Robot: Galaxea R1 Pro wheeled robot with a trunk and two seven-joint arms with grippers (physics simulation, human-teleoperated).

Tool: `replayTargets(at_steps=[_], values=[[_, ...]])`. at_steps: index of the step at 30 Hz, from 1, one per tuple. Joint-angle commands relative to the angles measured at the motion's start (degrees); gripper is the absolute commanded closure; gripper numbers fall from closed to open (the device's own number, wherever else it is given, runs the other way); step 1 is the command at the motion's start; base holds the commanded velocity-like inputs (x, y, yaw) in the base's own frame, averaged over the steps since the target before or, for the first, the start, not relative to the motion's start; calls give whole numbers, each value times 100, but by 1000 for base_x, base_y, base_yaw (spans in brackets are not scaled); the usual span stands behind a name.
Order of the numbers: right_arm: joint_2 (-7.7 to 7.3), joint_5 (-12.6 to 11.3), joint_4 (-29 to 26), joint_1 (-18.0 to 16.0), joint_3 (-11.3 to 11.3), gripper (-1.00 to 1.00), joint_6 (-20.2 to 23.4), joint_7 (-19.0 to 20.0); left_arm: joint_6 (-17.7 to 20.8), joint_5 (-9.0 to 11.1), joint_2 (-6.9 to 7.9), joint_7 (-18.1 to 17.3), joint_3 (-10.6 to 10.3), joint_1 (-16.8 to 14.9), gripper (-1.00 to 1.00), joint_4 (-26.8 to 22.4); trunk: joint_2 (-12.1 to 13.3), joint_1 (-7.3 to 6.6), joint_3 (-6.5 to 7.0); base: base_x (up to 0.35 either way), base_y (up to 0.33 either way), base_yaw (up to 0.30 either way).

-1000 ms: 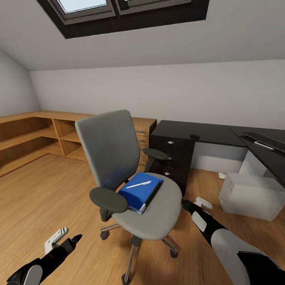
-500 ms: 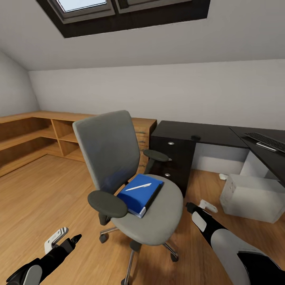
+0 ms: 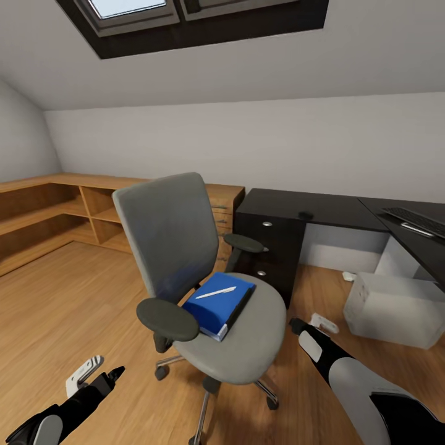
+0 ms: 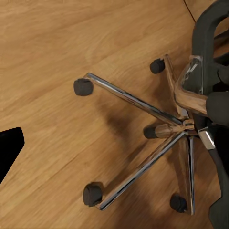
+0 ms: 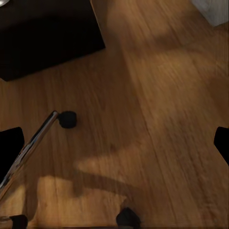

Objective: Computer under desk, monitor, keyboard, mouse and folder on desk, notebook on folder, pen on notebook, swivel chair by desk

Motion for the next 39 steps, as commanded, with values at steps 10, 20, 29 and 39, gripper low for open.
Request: replayTargets(at_steps=[10, 20, 29, 39], values=[[-1, -9, -8, -2, -33, -100, 513, -154, 33, 88, -4, 43, 53, -4, -100, -53, -2, 0, -6, 72, 0, 0], [44, -10, -62, -2, -7, -100, 552, -136, 33, 89, -4, 43, 54, -4, -100, -124, -2, 0, -6, 78, 0, 0], [76, -10, -69, -2, 9, -100, 540, -125, 35, 89, -4, 43, 45, -4, -100, -129, -2, 0, -25, 54, 0, 119], [110, -10, -70, -2, 9, -100, 525, -116, 35, 73, -9, 50, 37, -4, -100, -130, -2, 0, -79, 1, 0, 223]])
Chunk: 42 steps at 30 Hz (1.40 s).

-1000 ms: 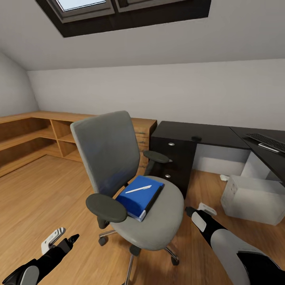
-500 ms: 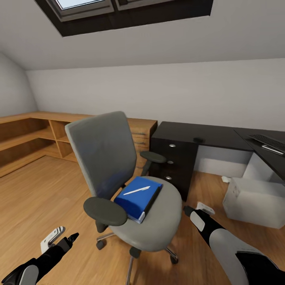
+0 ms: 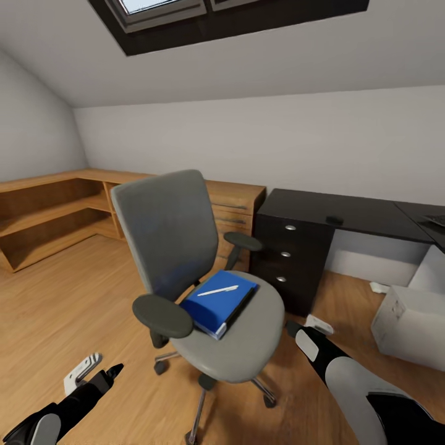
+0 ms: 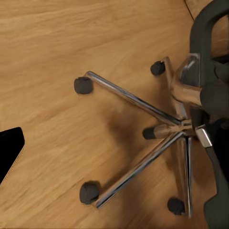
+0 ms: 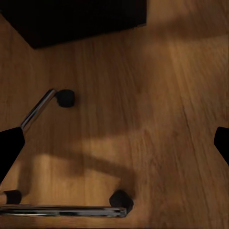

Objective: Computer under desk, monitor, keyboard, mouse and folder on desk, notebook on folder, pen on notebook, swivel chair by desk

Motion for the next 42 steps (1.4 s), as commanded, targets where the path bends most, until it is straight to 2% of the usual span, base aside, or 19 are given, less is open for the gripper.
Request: replayTargets(at_steps=[1, 22, 32, 42], values=[[4, -71, -7, 5, -21, -100, 35, 0, 31, 57, -6, 52, 4, -6, -100, -6, -2, -1, -13, 0, 0, 196], [8, -71, -24, 5, -21, -100, 17, 9, 25, 45, -9, 44, -7, -6, -100, -1, -2, -1, -156, -2, 0, 167], [51, -43, -16, 5, -13, -100, -360, 21, 30, 42, -17, 44, -7, -6, -100, 8, -2, -1, -170, -295, 0, 33], [179, -25, -11, 5, 0, -100, -402, 2, 33, 41, -18, 44, -11, -6, -100, 16, -2, -1, -171, -261, 0, 0]])
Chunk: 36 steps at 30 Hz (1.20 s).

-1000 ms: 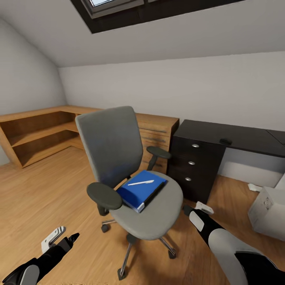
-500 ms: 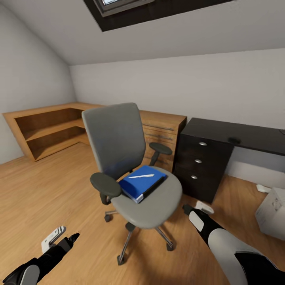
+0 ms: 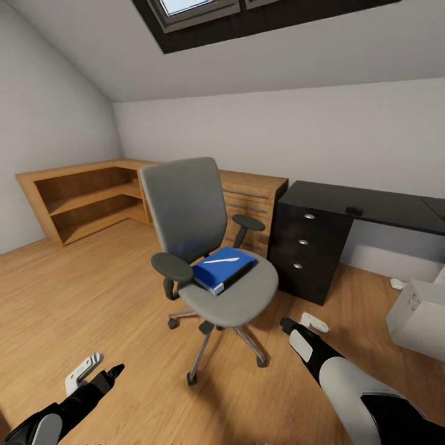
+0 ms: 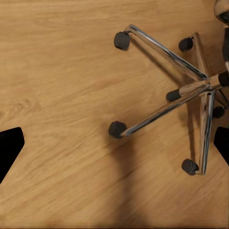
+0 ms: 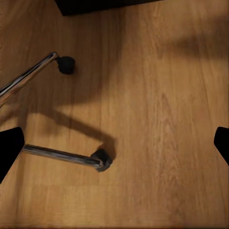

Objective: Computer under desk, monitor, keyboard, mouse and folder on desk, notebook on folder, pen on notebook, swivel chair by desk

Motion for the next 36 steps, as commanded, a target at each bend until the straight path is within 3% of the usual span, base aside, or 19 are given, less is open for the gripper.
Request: replayTargets(at_steps=[1, 7, 17, 22, 28, 36], values=[[30, 8, -12, -1, -31, -100, 16, -16, 32, 62, -4, 52, 6, -4, -100, -7, -3, -3, -5, -120, 0, 0], [139, 24, -344, 11, -37, -100, -44, -26, 32, 55, -4, 60, -143, -4, -100, 4, -3, -3, 3, -24, 0, 0], [193, 38, -409, 16, -24, -100, -108, -40, 28, 53, -4, 67, -175, -4, -100, 14, -3, -3, 90, 0, 0, 0], [198, 39, -428, 17, 176, -100, -109, -42, 18, 52, 6, 90, -475, -4, -100, 78, -3, -3, 133, 0, 0, 0], [202, 32, -577, 27, 413, -100, -110, -43, 11, 46, 10, 102, -586, -4, -100, 284, -3, -3, 151, 0, 0, 0], [202, 31, -832, 67, 504, -100, -110, -38, -1, -20, 10, 117, -710, -4, -100, 494, -3, -3, 154, 0, 0, 0]])
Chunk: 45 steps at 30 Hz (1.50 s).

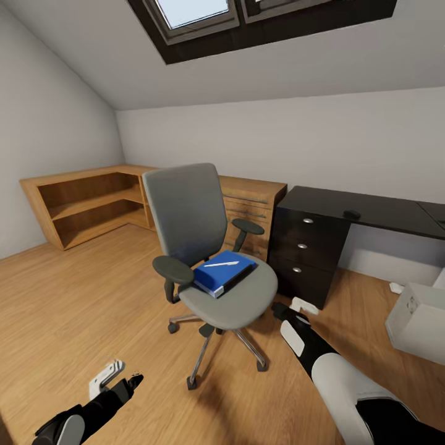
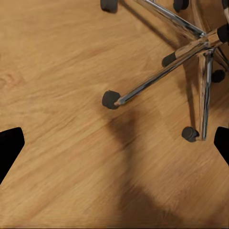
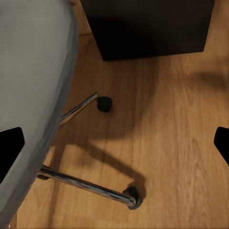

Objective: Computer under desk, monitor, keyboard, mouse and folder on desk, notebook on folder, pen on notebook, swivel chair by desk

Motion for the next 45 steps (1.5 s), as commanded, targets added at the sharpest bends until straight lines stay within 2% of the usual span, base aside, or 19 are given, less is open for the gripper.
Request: replayTargets(at_steps=[1, 6, 7, 8, 10, 12, 24, 45], values=[[-1, -34, -15, 1, 31, -100, 5, -26, 29, 42, -3, 49, -25, -4, -100, 10, -3, -1, -6, 0, 0, 0], [-1, -39, -38, 9, 124, -100, 21, 7, 12, -39, -7, 56, -161, -4, -100, 63, -3, -1, -6, 0, 0, 0], [-50, -63, -38, 16, 136, -100, 83, 827, -2, -113, -15, 62, -306, -4, -100, 82, -3, -1, -6, 0, 0, 0], [-56, -66, -38, 17, 135, -100, 99, 932, -2, -117, -15, 62, -312, -4, -100, 83, -3, -1, -6, 0, 0, 0], [-80, -87, -31, 18, 130, -100, 293, 1399, -7, -128, -18, 63, -333, -4, -100, 84, -3, -1, -6, 0, 0, 0], [-84, -95, -33, 18, 129, -100, 367, 1511, -8, -130, -18, 63, -339, -4, -100, 84, -3, -1, -6, 0, 0, 0], [-82, -110, -1, 25, 132, -100, 448, 1699, -12, -132, -27, 63, -348, -4, -100, 84, -3, -1, -6, 0, 0, 0], [-6, -115, 303, 27, 131, -100, 627, 1741, -19, -141, -30, 37, -389, -4, -100, 136, -3, -1, -6, 0, 0, 0]])
